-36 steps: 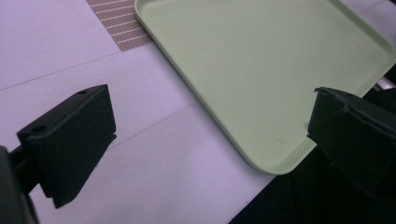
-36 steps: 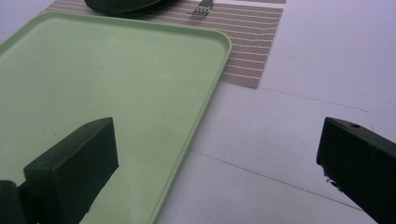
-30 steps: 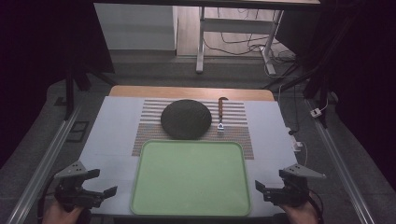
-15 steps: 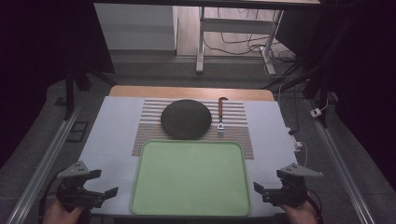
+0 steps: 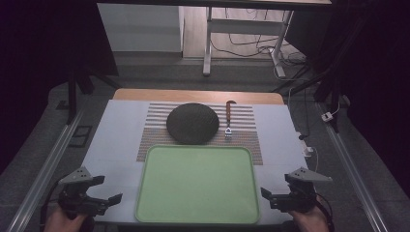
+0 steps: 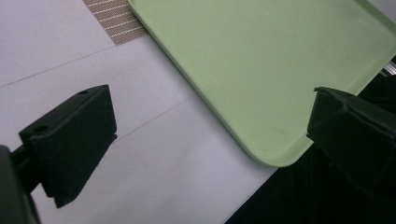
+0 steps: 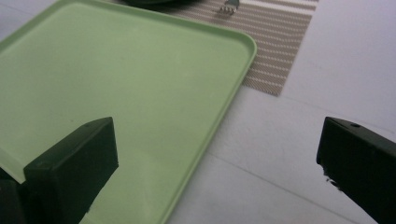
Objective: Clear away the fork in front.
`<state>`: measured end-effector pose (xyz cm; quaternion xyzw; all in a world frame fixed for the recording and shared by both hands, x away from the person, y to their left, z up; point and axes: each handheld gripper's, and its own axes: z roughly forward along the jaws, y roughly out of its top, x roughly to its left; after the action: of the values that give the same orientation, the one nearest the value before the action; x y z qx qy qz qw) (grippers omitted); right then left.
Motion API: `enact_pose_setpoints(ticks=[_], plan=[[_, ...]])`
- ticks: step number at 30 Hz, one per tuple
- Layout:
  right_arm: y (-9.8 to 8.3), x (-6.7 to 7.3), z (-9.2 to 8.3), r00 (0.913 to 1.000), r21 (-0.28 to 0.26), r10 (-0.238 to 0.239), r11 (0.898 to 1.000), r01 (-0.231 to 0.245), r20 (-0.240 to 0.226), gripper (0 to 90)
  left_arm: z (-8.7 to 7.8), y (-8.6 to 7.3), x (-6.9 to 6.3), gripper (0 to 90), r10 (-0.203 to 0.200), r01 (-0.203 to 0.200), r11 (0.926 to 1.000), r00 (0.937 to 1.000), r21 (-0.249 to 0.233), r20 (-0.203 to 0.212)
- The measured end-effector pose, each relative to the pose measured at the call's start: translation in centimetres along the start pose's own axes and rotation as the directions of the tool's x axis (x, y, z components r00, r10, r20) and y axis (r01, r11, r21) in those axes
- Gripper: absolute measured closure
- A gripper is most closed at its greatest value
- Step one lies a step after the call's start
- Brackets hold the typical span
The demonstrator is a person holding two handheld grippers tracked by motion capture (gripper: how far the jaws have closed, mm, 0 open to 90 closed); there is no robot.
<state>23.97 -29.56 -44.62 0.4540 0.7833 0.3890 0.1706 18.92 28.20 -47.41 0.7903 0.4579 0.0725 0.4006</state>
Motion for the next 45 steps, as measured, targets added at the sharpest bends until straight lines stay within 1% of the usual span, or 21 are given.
enact_pose_setpoints(ticks=[3, 4, 7, 11, 15, 16, 19, 21, 23, 27, 32, 35, 41, 42, 45], plan=[[0.3, 0.1, 0.0, 0.9998, -0.016, -0.016, 1.000, 0.016, -0.008, 0.0, 0.0, 0.0, 0.0, 1.5, -0.001, 0.001, 1.0000, 1.0000, 0.001, -0.001], [0.5, 0.1, 0.0, 0.9996, -0.024, -0.022, 0.999, 0.021, -0.020, 0.0, 0.0, 0.0, 0.0, 1.5, -0.001, 0.001, 1.0000, 1.0000, 0.001, -0.001], [0.6, -0.1, 0.2, 0.9976, -0.039, -0.018, 0.999, 0.015, -0.066, 0.0, 0.0, 0.0, 0.0, 1.5, -0.005, 0.005, 1.0000, 1.0000, 0.001, -0.001], [0.7, -0.3, 0.7, 0.9973, -0.021, -0.017, 1.000, 0.016, -0.072, 0.0, 0.0, 0.0, 0.1, 1.5, -0.008, 0.008, 1.0000, 1.0000, -0.003, 0.000], [1.0, -0.3, 1.1, 0.9968, -0.005, -0.043, 0.999, 0.043, -0.067, 0.0, 0.0, 0.0, 0.1, 1.5, -0.009, 0.009, 1.0000, 1.0000, -0.004, 0.004], [1.1, -0.2, 1.3, 0.9966, -0.005, -0.050, 0.999, 0.049, -0.066, 0.0, 0.0, 0.0, 0.1, 1.5, -0.009, 0.009, 1.0000, 1.0000, -0.004, 0.004], [1.5, -0.2, 1.8, 0.9947, -0.012, -0.055, 0.998, 0.054, -0.087, 0.0, 0.0, 0.0, 0.1, 1.5, -0.003, 0.003, 1.0000, 1.0000, -0.001, 0.001], [1.7, -0.1, 1.9, 0.9941, -0.014, -0.070, 0.998, 0.069, -0.083, 0.0, 0.0, 0.0, 0.1, 1.5, -0.003, 0.003, 1.0000, 1.0000, -0.001, 0.001], [1.9, -0.1, 2.1, 0.9940, -0.014, -0.072, 0.997, 0.071, -0.083, 0.0, 0.0, 0.0, 0.1, 1.5, -0.006, 0.006, 1.0000, 1.0000, -0.002, 0.004], [2.1, 0.0, 2.5, 0.9947, -0.007, -0.058, 0.998, 0.058, -0.084, 0.0, 0.0, 0.0, 0.1, 1.5, -0.007, 0.007, 1.0000, 1.0000, -0.003, 0.007], [2.5, -0.1, 3.3, 0.9956, 0.013, -0.060, 0.998, 0.061, -0.072, 0.0, 0.0, 0.0, 0.1, 1.6, -0.008, 0.008, 1.0000, 1.0000, -0.001, 0.005], [2.8, -0.2, 3.8, 0.9957, 0.017, -0.053, 0.998, 0.055, -0.076, 0.0, 0.0, 0.0, 0.1, 1.6, -0.009, 0.009, 1.0000, 0.9999, -0.001, 0.006], [3.4, 0.0, 4.9, 0.9929, 0.017, -0.081, 0.996, 0.083, -0.087, 0.0, 0.0, 0.0, 0.2, 1.6, -0.010, 0.010, 1.0000, 0.9999, -0.001, 0.008], [3.6, 0.1, 5.1, 0.9920, 0.022, -0.094, 0.995, 0.096, -0.084, 0.0, 0.0, 0.0, 0.2, 1.6, -0.010, 0.010, 0.9999, 0.9999, -0.001, 0.008], [4.1, 0.1, 5.7, 0.9906, 0.014, -0.111, 0.994, 0.113, -0.080, 0.0, 0.0, 0.0, 0.1, 1.5, -0.011, 0.011, 0.9999, 0.9999, -0.001, 0.006]])
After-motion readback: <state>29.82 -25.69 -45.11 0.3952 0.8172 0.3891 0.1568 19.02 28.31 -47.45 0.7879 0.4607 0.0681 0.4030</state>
